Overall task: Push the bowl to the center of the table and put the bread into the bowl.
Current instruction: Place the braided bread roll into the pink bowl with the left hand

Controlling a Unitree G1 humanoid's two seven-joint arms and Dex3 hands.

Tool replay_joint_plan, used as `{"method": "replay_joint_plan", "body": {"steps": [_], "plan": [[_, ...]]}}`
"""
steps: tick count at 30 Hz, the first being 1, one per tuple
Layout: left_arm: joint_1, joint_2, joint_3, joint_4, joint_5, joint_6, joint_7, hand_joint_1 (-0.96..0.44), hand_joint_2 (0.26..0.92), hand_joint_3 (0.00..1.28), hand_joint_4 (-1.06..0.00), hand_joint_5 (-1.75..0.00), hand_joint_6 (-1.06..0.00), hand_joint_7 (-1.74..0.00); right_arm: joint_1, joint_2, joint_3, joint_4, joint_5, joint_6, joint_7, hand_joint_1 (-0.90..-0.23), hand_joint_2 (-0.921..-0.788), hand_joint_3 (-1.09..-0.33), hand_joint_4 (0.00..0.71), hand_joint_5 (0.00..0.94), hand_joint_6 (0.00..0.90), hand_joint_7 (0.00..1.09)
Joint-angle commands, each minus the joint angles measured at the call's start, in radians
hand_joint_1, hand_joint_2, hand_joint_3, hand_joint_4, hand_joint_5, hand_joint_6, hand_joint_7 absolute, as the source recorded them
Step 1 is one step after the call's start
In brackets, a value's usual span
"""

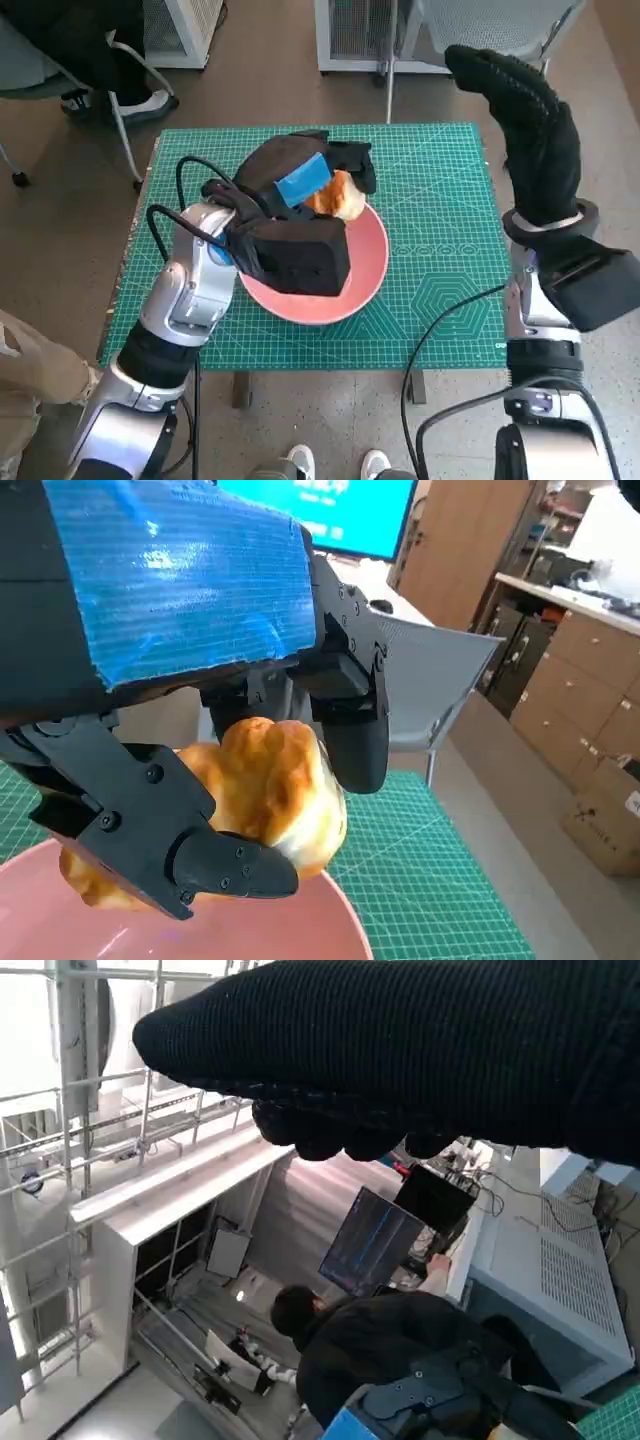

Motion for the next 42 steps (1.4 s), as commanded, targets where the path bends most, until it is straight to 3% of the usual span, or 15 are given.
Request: {"method": "replay_joint_plan", "body": {"steps": [1,2,3,4,6,7,9,12,21,42], "plan": [[-0.013,-0.011,0.0,-0.003,-0.021,0.008,-0.014,0.0,0.703,0.54,-0.57,-1.52,-0.6,-1.11,0.025,0.002,0.004,-0.007,-0.004,0.012,-0.006,-0.646,-0.921,-0.776,0.195,0.001,0.055,0.34],[-0.01,-0.011,-0.001,-0.001,-0.026,0.017,-0.026,0.0,0.741,0.49,-0.56,-1.51,-0.57,-1.12,0.025,0.001,0.004,-0.006,-0.003,0.012,-0.005,-0.646,-0.921,-0.776,0.195,0.001,0.055,0.34],[-0.009,-0.01,-0.002,0.0,-0.028,0.024,-0.034,-0.03,0.74,0.47,-0.47,-1.37,-0.48,-1.08,0.025,0.001,0.004,-0.005,-0.002,0.012,-0.005,-0.645,-0.921,-0.776,0.195,0.001,0.055,0.34],[-0.008,-0.01,-0.003,0.0,-0.028,0.029,-0.04,-0.07,0.737,0.44,-0.36,-1.09,-0.35,-1.01,0.025,0.001,0.004,-0.005,-0.002,0.013,-0.004,-0.645,-0.921,-0.776,0.195,0.0,0.054,0.34],[-0.008,-0.009,-0.005,-0.001,-0.029,0.033,-0.043,-0.11,0.733,0.42,-0.28,-0.75,-0.22,-0.93,0.025,0.001,0.004,-0.005,-0.001,0.013,-0.004,-0.644,-0.921,-0.777,0.195,0.0,0.054,0.34],[-0.01,-0.002,-0.013,-0.006,-0.017,0.048,-0.058,-0.12,0.732,0.42,-0.26,-0.7,-0.2,-0.91,0.025,0.001,0.004,-0.006,-0.001,0.014,-0.003,-0.644,-0.921,-0.777,0.195,0.0,0.054,0.34],[-0.015,0.008,-0.029,-0.014,0.006,0.075,-0.078,-0.25,0.796,0.29,-0.2,-0.4,-0.1,-0.77,0.026,0.001,0.005,-0.007,0.001,0.016,-0.002,-0.643,-0.921,-0.777,0.195,0.0,0.053,0.34],[-0.017,0.012,-0.039,-0.019,0.023,0.093,-0.088,-0.35,0.864,0.17,-0.19,-0.18,-0.04,-0.66,0.026,0.001,0.005,-0.009,0.003,0.018,0.0,-0.644,-0.921,-0.777,0.195,0.0,0.053,0.34],[-0.005,0.023,-0.054,-0.054,0.068,0.123,-0.092,-0.48,0.916,0.08,-0.15,-0.04,0.0,-0.6,0.03,0.002,0.007,-0.016,0.007,0.021,0.003,-0.645,-0.921,-0.776,0.195,0.0,0.051,0.35],[0.012,0.036,-0.038,-0.079,0.038,0.123,-0.108,-0.54,0.921,0.07,-0.06,0.0,0.0,-0.5,0.029,0.001,0.009,-0.02,0.013,0.025,0.011,-0.651,-0.921,-0.777,0.196,0.0,0.046,0.36]]}}
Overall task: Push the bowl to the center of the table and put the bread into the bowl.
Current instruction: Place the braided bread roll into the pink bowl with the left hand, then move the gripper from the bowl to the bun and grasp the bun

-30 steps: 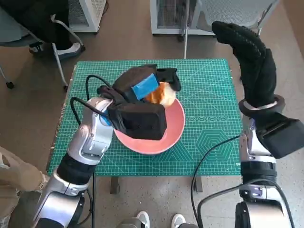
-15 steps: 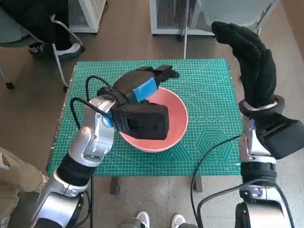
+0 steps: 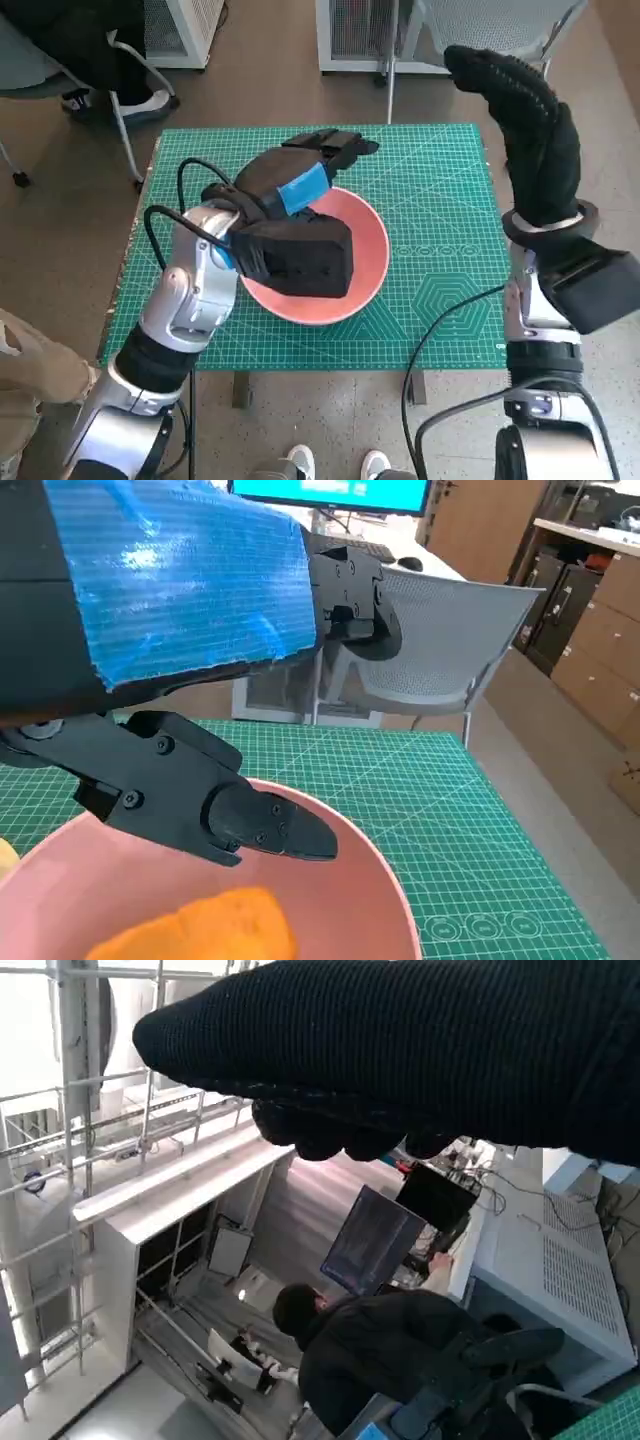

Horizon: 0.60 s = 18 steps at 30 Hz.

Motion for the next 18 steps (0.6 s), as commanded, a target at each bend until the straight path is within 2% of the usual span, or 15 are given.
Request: {"method": "replay_joint_plan", "body": {"steps": [1,7,16,18], "plan": [[0.005,0.011,0.008,-0.025,-0.004,0.016,-0.016,-0.54,0.921,0.07,-0.06,0.0,0.0,-0.5,0.023,0.001,0.003,-0.002,0.01,0.013,0.011,-0.651,-0.921,-0.777,0.196,0.0,0.046,0.36],[0.005,0.014,0.011,-0.033,-0.005,0.024,-0.02,-0.54,0.921,0.06,-0.05,0.0,0.0,-0.48,0.021,0.0,0.004,0.0,0.01,0.013,0.011,-0.651,-0.921,-0.777,0.196,0.0,0.043,0.36],[0.047,0.07,0.066,-0.172,-0.02,0.062,-0.07,-0.55,0.913,0.05,-0.04,0.0,0.0,-0.47,0.025,0.0,0.006,-0.006,0.014,0.015,0.016,-0.651,-0.921,-0.777,0.195,0.0,0.04,0.36],[0.065,0.113,0.111,-0.234,-0.037,0.068,-0.098,-0.55,0.912,0.05,-0.04,0.0,0.0,-0.47,0.026,-0.001,0.006,-0.01,0.013,0.018,0.016,-0.651,-0.921,-0.777,0.195,0.0,0.04,0.36]]}}
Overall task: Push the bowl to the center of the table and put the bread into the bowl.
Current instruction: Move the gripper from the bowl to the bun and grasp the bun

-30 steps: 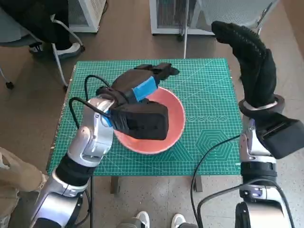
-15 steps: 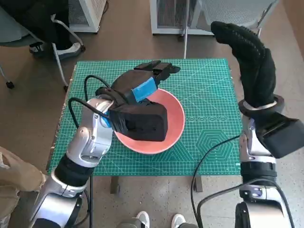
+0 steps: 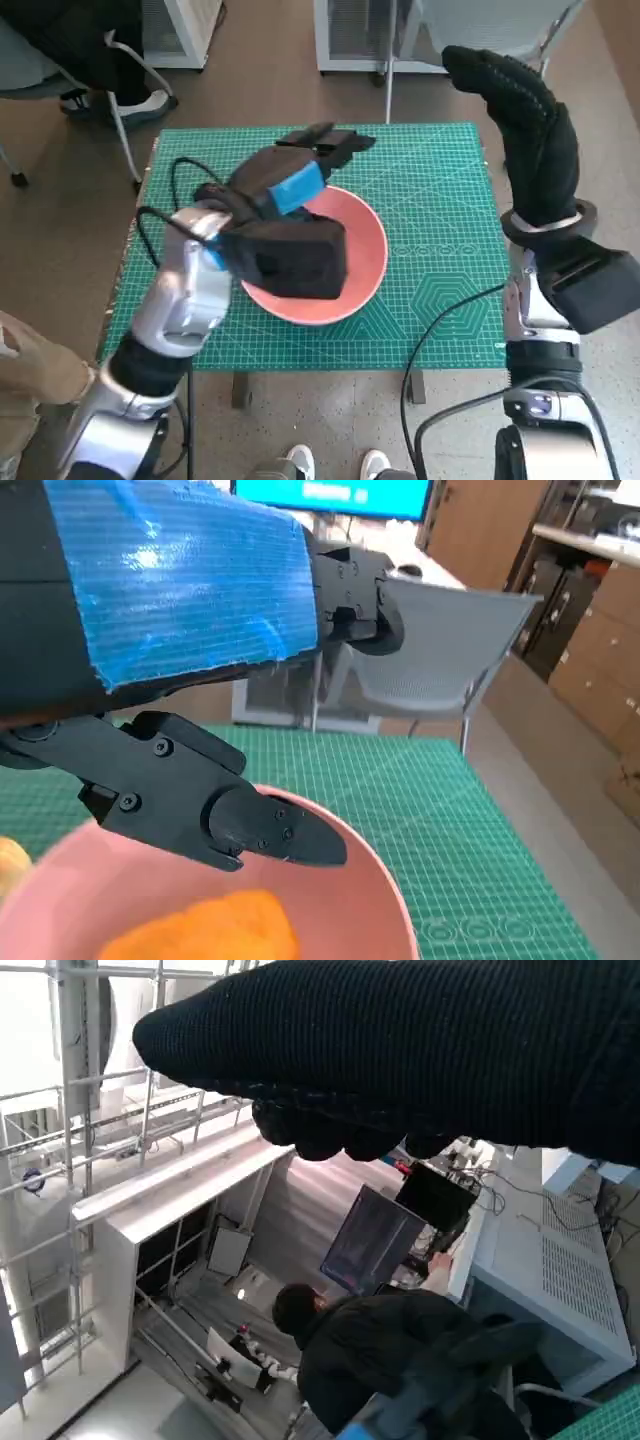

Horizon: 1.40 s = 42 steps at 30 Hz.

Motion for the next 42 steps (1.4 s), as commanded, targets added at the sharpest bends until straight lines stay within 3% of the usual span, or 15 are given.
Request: {"method": "replay_joint_plan", "body": {"steps": [1,9,18,21,32,42], "plan": [[0.039,0.087,0.089,-0.126,-0.037,0.019,-0.055,-0.56,0.91,0.04,-0.04,0.0,0.0,-0.45,0.025,-0.001,0.003,-0.009,0.01,0.018,0.011,-0.65,-0.921,-0.777,0.195,0.0,0.04,0.36],[0.093,0.206,0.243,-0.248,-0.106,0.008,-0.088,-0.57,0.897,0.0,-0.04,0.0,-0.09,-0.26,0.026,-0.006,0.002,-0.013,0.011,0.026,0.011,-0.655,-0.921,-0.777,0.194,0.0,0.037,0.36],[0.207,0.303,0.392,-0.308,-0.107,-0.015,-0.019,-0.51,0.842,0.0,-0.04,0.0,-0.19,-0.12,0.029,-0.005,0.002,-0.017,0.004,0.028,0.004,-0.661,-0.921,-0.776,0.194,0.0,0.035,0.37],[0.218,0.312,0.4,-0.312,-0.109,-0.012,-0.011,-0.48,0.825,0.0,-0.05,0.0,-0.19,-0.11,0.03,-0.005,0.003,-0.019,0.004,0.029,0.003,-0.66,-0.921,-0.776,0.194,0.0,0.035,0.37],[0.309,0.395,0.43,-0.373,-0.087,0.167,-0.096,-0.34,0.751,0.0,-0.03,0.0,-0.2,-0.08,0.024,0.009,0.009,-0.016,0.012,0.038,0.009,-0.661,-0.921,-0.777,0.194,0.0,0.028,0.37],[0.355,0.401,0.422,-0.379,-0.104,0.186,-0.086,-0.31,0.738,0.0,-0.03,0.0,-0.2,-0.08,0.019,0.016,0.01,-0.014,0.03,0.05,0.024,-0.658,-0.921,-0.778,0.192,0.0,0.022,0.37]]}}
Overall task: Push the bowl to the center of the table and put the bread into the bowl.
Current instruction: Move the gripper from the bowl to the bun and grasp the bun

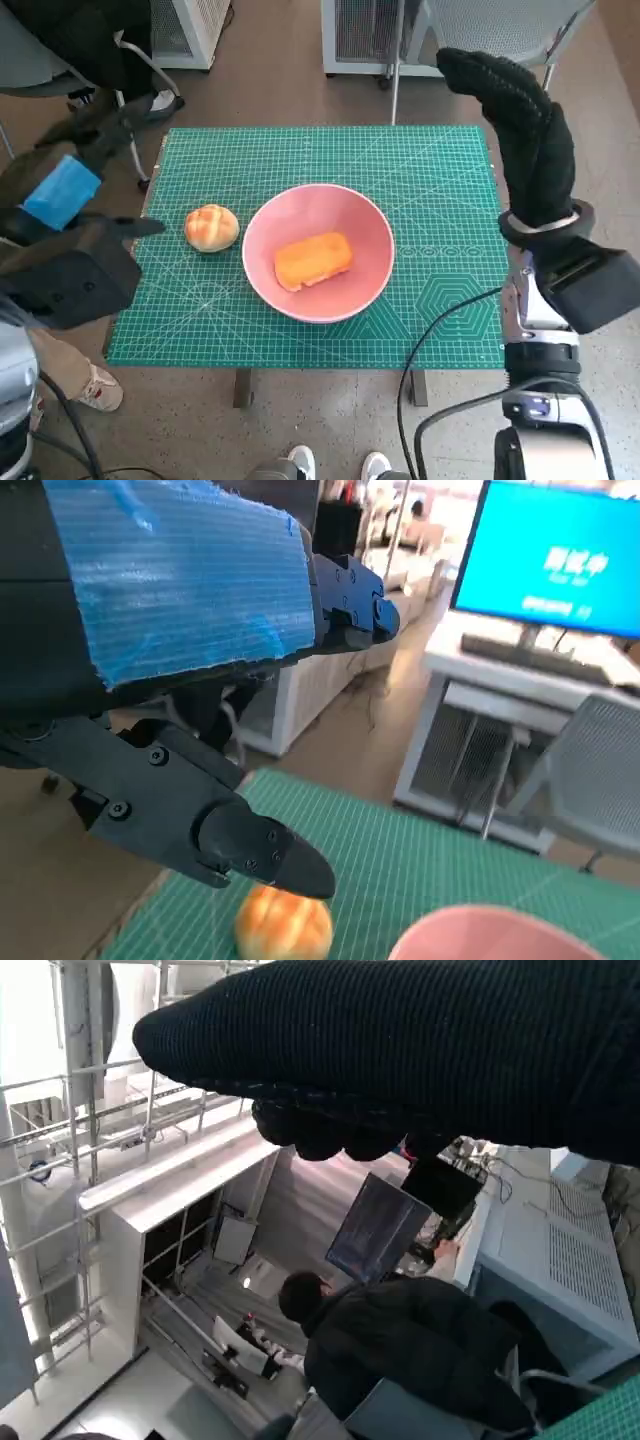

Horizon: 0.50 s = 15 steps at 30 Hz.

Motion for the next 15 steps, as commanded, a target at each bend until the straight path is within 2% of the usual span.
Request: {"method": "replay_joint_plan", "body": {"steps": [1,6,15], "plan": [[0.01,0.018,-0.004,-0.012,-0.004,0.006,0.002,-0.31,0.738,0.0,-0.03,0.0,-0.2,-0.08,0.015,0.005,0.001,0.005,0.014,0.019,0.013,-0.658,-0.921,-0.778,0.192,0.0,0.022,0.37],[0.037,0.013,0.002,0.005,-0.011,0.003,0.013,-0.3,0.735,0.0,-0.04,0.0,-0.21,-0.08,0.013,0.007,0.0,0.005,0.035,0.032,0.028,-0.661,-0.921,-0.778,0.192,0.001,0.022,0.38],[0.054,0.012,0.004,0.007,-0.007,0.023,0.019,-0.3,0.736,0.0,-0.04,0.0,-0.21,-0.07,0.013,0.002,-0.004,0.012,0.039,0.032,0.043,-0.66,-0.921,-0.778,0.191,0.0,0.019,0.39]]}}
